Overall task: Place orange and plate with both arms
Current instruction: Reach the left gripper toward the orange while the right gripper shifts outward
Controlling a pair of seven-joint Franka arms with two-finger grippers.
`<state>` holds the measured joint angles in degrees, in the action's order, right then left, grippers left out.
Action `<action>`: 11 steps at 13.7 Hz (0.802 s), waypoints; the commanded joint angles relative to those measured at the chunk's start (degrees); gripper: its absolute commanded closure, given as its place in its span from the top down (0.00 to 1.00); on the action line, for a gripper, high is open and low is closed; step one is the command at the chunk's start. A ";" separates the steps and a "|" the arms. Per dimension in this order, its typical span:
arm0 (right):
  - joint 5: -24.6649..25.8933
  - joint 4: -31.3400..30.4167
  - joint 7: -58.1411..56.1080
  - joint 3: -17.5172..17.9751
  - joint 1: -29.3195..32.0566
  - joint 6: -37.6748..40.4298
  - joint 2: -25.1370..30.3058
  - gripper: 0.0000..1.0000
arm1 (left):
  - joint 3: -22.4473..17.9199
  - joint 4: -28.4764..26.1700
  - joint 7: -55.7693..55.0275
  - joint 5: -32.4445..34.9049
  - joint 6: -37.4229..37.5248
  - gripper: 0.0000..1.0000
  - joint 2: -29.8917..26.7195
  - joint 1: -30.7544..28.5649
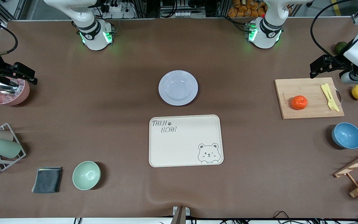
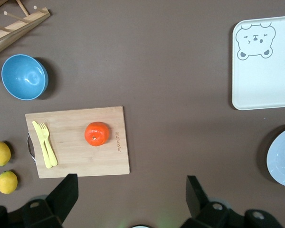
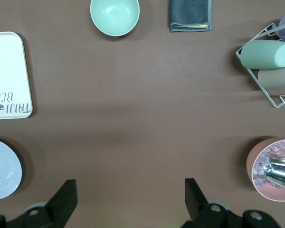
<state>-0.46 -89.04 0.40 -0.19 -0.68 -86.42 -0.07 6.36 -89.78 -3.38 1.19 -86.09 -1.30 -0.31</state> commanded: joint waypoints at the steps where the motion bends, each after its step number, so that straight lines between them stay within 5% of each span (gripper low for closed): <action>1: 0.72 -0.61 0.74 0.89 0.86 -0.59 0.69 1.00 | -0.12 1.71 1.19 -0.58 1.36 1.00 0.86 -0.39; 11: 0.81 -0.96 0.74 0.89 0.51 -1.64 0.25 1.00 | -0.82 1.98 0.57 -0.58 0.66 1.00 6.57 -0.39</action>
<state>-0.45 -89.34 0.40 -0.14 -0.68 -87.36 -0.20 5.54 -88.71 -3.20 1.19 -86.14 4.72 -0.36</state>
